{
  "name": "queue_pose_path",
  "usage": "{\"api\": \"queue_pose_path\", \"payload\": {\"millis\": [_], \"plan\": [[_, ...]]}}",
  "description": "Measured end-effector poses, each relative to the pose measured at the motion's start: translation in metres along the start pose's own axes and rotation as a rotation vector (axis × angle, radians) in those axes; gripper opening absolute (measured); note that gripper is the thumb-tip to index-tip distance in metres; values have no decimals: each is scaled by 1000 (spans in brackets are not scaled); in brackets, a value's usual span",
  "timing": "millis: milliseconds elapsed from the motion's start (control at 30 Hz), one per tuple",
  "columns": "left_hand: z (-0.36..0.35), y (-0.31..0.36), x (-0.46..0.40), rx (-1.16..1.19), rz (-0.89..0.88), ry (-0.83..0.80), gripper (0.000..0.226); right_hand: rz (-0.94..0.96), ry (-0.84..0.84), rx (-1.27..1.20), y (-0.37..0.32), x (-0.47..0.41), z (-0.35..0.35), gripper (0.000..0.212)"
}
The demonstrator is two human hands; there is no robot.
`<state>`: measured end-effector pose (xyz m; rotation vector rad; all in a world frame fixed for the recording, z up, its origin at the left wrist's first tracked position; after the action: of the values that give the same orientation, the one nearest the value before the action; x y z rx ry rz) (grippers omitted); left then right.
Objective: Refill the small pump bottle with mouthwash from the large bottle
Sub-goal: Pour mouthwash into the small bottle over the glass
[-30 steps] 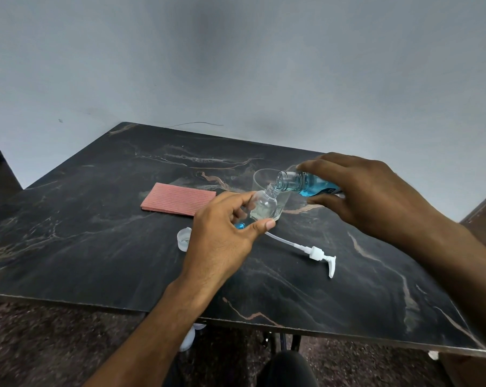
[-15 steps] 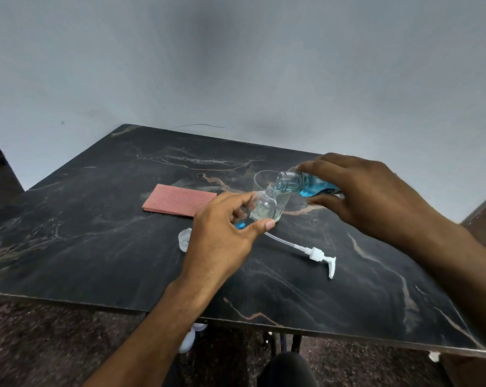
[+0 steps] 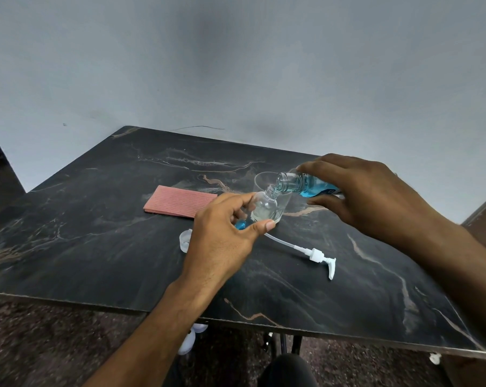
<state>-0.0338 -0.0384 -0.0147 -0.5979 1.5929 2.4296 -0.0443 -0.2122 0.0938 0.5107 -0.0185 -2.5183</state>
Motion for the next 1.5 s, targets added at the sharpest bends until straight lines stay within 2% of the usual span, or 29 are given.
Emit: {"api": "queue_pose_path", "payload": {"millis": [1500], "plan": [[-3, -3, 0, 0, -18, 13, 54, 31, 29, 48, 2, 2, -1, 47]]}}
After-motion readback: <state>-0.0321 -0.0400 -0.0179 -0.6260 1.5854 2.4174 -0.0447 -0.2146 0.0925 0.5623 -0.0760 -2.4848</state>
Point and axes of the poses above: each hand's wrist, its own x-axis away from the middle knuckle, its own z-axis out of the back of the hand, y = z × x, the point moved 7 cm from there along -x, towards the middle knuckle, and after that the axes turned 1 degree about -x, right-handed, at the moved point
